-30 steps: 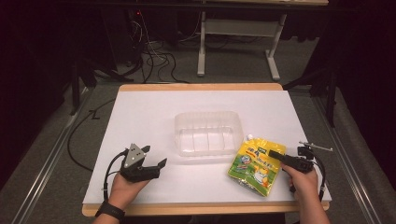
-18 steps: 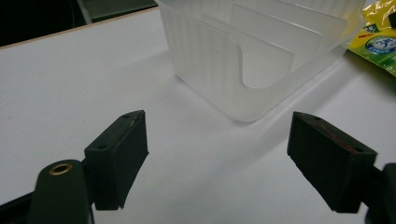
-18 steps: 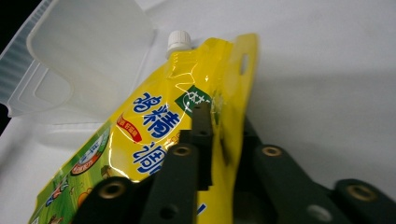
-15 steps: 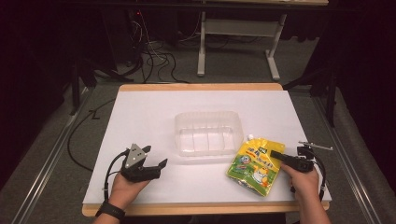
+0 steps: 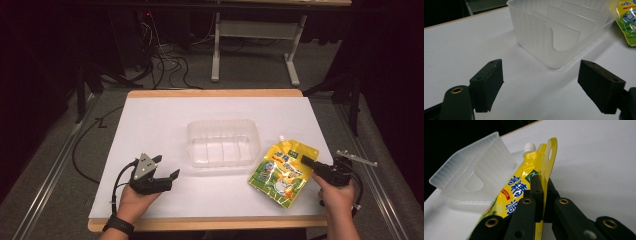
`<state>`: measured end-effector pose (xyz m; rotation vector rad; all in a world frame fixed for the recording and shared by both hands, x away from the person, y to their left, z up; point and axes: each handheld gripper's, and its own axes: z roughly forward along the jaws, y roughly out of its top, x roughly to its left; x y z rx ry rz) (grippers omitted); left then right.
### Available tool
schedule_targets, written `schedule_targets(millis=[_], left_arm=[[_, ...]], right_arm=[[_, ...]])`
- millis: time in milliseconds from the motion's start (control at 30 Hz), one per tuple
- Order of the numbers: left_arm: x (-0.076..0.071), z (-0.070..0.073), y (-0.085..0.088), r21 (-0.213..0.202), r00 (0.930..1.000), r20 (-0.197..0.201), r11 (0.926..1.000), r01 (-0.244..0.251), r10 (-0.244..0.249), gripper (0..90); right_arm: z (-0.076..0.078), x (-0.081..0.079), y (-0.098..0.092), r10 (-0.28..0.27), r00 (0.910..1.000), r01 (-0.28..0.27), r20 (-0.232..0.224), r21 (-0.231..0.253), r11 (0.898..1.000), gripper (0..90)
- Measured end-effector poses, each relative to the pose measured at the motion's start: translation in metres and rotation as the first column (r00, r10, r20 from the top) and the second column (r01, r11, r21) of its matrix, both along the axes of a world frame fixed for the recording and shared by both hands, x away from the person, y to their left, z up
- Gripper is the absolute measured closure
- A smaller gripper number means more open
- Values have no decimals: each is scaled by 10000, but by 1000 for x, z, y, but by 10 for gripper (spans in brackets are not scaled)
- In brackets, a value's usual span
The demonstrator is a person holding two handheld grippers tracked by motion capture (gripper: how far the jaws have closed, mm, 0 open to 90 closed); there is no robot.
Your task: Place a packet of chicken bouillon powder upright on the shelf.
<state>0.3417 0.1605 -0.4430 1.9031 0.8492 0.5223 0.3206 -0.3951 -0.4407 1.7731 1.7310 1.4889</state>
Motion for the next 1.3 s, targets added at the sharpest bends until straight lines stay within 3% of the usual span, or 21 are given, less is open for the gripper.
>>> schedule_targets(millis=[33,133,200,333,467,567,833,933,967,1000,1067,1200,1300], left_arm=[[0,0,0,-31,10000,22,10000,-13,13,210],[1,0,1,-49,10000,26,10000,-30,30,210],[1,0,0,-24,10000,-2,10000,-9,9,210],[1,0,-1,15,10000,22,10000,3,-3,210],[1,0,0,-2,10000,13,10000,-1,1,210],[1,0,0,-2,10000,14,10000,11,-11,210],[-1,0,2,22,10000,49,10000,-62,62,210],[-2,1,6,4,9999,37,9999,-166,166,211],[-3,1,7,-7,9998,60,9998,-209,209,211],[-4,1,9,21,9997,58,9997,-236,235,211],[-5,0,11,-14,9995,41,9995,-309,309,211],[-7,0,14,-1,9992,22,9992,-396,396,214],[-8,2,16,45,9991,56,9991,-429,428,218]], right_arm=[[7,-4,-5,-183,9993,181,340,41,9998,900],[12,-8,-8,-327,9975,323,624,70,9995,900],[22,-13,-10,-328,9932,331,1117,-1,9995,900],[30,-17,-9,-252,9884,275,1495,-138,9995,900],[42,-21,-1,-160,9779,278,2085,-537,9982,900],[54,-25,10,-12,9647,276,2634,-966,9949,900],[65,-27,22,122,9505,345,3106,-1444,9889,900],[70,-27,25,-20,9381,625,3463,-1637,9845,900],[70,-27,25,-20,9381,625,3463,-1637,9845,900],[72,-26,25,-187,9304,855,3661,-1672,9822,900],[73,-25,25,-255,9273,953,3735,-1696,9809,900],[71,-20,22,-665,9154,1281,3970,-1306,9831,900],[69,-16,21,-775,9136,1343,3991,-1164,9841,900]])
